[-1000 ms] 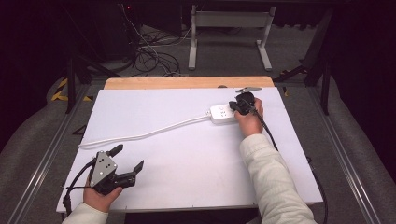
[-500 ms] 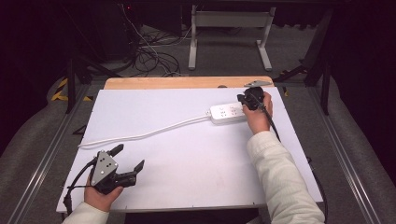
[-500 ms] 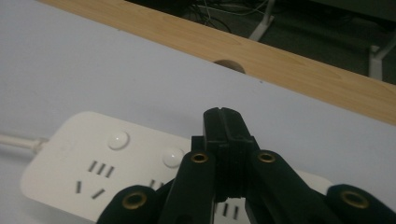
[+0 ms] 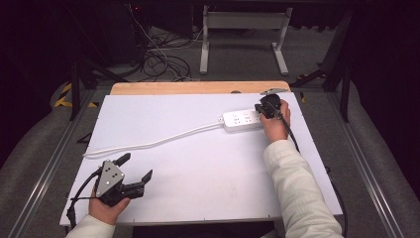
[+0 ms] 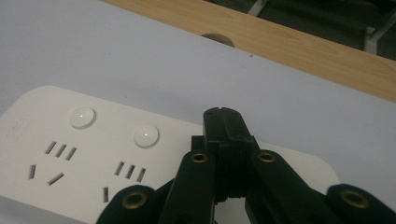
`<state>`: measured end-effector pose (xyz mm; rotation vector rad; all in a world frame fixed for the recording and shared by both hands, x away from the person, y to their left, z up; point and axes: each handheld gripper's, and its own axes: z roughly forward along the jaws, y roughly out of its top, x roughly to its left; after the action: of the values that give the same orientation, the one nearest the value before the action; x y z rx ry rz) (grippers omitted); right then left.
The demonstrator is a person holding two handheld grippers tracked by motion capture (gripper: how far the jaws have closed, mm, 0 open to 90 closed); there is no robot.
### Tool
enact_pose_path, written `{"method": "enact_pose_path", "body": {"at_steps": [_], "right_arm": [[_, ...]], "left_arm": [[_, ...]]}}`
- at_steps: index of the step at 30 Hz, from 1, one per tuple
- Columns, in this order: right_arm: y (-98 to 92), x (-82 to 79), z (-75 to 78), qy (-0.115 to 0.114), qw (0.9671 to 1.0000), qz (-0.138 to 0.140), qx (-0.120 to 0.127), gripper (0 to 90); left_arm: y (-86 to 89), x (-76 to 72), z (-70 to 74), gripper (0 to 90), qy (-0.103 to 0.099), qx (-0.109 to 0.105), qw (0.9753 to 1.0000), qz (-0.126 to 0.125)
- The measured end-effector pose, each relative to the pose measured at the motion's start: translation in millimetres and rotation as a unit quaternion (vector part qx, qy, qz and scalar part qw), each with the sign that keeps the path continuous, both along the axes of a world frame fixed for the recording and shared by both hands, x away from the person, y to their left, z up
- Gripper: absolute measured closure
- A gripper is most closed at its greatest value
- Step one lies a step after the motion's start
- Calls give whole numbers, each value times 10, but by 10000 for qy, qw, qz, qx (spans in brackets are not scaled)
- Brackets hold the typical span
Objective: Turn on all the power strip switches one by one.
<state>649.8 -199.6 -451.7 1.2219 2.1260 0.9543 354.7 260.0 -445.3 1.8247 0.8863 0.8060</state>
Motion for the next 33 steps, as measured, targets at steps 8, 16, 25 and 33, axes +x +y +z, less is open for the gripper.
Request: {"method": "enact_pose_path", "body": {"at_steps": [8,16,25,33], "right_arm": [[11,14,-48,53,10000,9,-35,900],[11,3,-60,65,10000,-26,28,900],[16,-3,-82,50,9999,-94,77,900],[12,-13,-103,8,9998,-143,137,900]], "left_arm": [[-2,-4,1,149,3,-14,10000,-4],[-7,-8,-1,149,10,-20,10000,-7],[-8,-12,0,149,1,-21,10000,-15],[-9,-12,0,149,0,-12,10000,-22]]}}
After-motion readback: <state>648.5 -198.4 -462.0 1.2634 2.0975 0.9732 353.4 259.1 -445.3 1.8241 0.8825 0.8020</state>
